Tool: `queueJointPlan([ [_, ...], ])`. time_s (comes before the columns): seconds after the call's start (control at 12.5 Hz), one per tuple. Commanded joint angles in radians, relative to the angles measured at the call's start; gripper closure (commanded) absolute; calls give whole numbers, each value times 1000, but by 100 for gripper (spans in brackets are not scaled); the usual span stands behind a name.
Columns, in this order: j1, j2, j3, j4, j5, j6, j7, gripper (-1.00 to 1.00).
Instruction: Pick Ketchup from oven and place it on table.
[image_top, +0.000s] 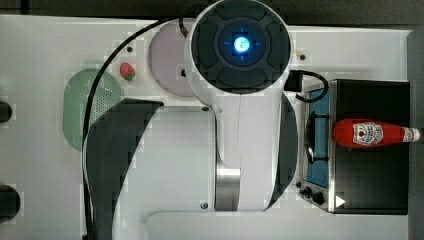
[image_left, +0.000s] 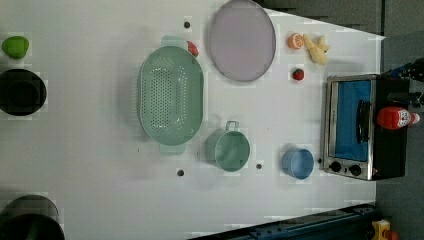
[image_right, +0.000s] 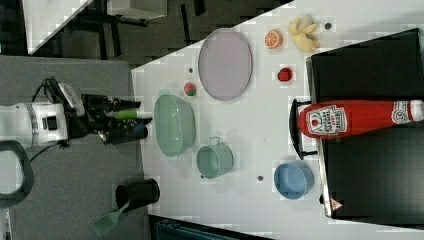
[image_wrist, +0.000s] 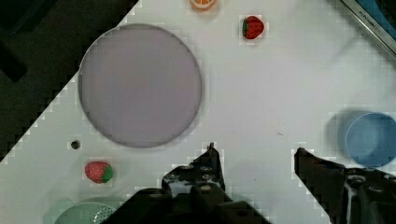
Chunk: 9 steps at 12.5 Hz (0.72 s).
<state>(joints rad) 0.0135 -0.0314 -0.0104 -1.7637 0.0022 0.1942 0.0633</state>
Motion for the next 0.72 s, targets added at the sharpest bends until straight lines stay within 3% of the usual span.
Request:
queueJointPlan([
  [0.08,-18,-320,-51,-180,-10,-164,32,-60],
  [0.24,-19,-320,-52,-181,-10,-164,32,-99],
  [0.72,-78,-271,-147,-181,-12,-96,32,-100],
])
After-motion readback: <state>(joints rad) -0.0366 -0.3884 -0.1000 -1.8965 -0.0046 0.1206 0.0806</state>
